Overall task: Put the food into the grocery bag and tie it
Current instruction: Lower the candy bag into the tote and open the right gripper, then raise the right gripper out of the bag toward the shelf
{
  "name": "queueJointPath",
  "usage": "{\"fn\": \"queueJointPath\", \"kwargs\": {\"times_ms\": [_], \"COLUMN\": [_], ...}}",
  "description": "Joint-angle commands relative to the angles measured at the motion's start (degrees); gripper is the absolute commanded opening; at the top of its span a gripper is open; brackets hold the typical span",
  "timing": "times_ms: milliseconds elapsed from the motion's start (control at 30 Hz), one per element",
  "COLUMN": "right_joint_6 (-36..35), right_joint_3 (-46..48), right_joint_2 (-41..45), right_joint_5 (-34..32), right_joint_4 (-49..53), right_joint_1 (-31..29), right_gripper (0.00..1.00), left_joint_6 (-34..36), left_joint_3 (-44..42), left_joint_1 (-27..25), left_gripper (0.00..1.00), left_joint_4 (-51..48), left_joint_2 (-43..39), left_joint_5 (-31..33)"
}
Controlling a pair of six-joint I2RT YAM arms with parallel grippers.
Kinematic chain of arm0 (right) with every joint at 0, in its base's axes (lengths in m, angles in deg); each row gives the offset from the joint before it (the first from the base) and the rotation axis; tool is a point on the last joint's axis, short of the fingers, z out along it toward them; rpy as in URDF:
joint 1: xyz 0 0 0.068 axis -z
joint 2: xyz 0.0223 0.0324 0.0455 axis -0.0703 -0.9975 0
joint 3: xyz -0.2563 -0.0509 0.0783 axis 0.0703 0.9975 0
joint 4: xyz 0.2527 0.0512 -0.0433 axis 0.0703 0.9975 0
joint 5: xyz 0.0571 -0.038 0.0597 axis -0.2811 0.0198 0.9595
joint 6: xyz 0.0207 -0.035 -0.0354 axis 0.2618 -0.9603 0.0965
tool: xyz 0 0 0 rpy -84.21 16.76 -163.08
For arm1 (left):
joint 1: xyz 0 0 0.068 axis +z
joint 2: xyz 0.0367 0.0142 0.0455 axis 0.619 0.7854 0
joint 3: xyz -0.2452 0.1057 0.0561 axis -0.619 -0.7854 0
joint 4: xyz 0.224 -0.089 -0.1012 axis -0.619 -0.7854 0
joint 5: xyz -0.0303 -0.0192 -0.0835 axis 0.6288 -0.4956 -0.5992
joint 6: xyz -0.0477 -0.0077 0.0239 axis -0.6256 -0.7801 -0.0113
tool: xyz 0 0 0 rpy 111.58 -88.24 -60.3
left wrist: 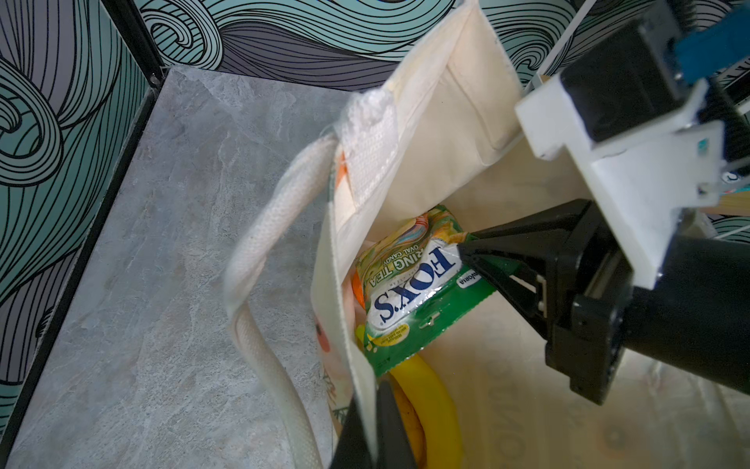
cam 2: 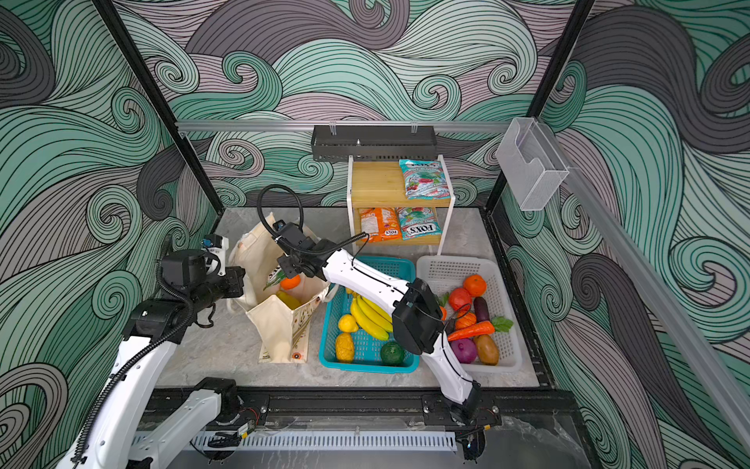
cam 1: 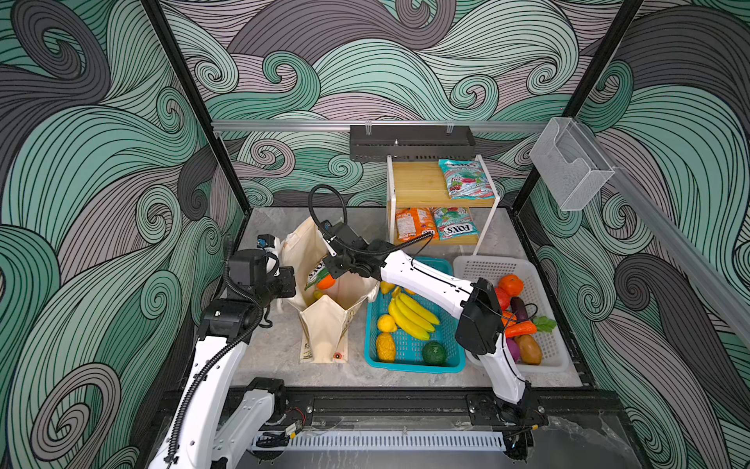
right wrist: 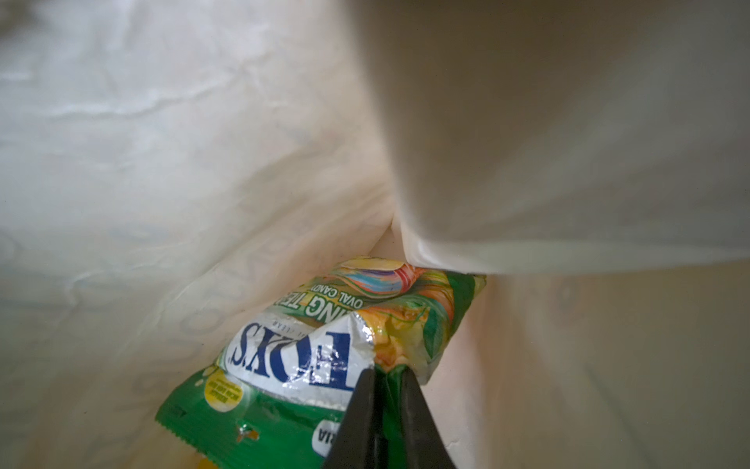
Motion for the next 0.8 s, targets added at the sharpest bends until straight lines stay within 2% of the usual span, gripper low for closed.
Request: {"fn": "queueJointPath", "kwargs": {"times_ms": [0,67,233,467,533,567,600,767], "right_joint_6": [-2.7,-2.8,-2.3,1.0,2.0,2.4,2.8,6.5], "right_joint_3": [2.3,2.7,2.4,5.2,9.4,12.8,16.7,29.8], "right_joint_2": [0.8,1.0,2.4,10.5,14.9,17.6,20.6,33.1], "right_joint_5": [-4.9,-5.0,-6.5,-3.5,-2.3,-1.6,-1.2,-1.8], "right_joint_4": [4.7,4.7,5.3,4.3,1.1,-1.9,-5.5,-16.8], "right_joint_1": [-0.8,-0.9,-1.3,-1.3,-1.3,-1.2,-1.2,-0.7], "right_gripper": [0.35,0.47,0.65,0.81,0.82,0.96,1.0,1.0], "left_joint_6": [0.0,0.0,0.0,-0.1,-0.2,-0.2,-0.3,-0.4], "left_joint_3": [-0.1,-0.2,-0.1,-0.3,-0.3,-0.3,-0.4,-0.4], "left_joint_1": [0.7,0.7,0.7,0.7,0.7,0.7,0.7,0.8], "left_gripper": [0.0,0.0,0.0,0.0,0.0,0.0,0.0,0.0], "left_joint_4": [0.4,0.5,0.5,0.9,0.9,1.1,1.2,1.3], "left_joint_2": [-0.8,-0.9,-1.0,-1.4,-1.3,-1.4,-1.3,-1.0], "left_joint_5": [0.2,0.2,0.4,0.2,0.0,-0.1,-0.4,-1.2]}}
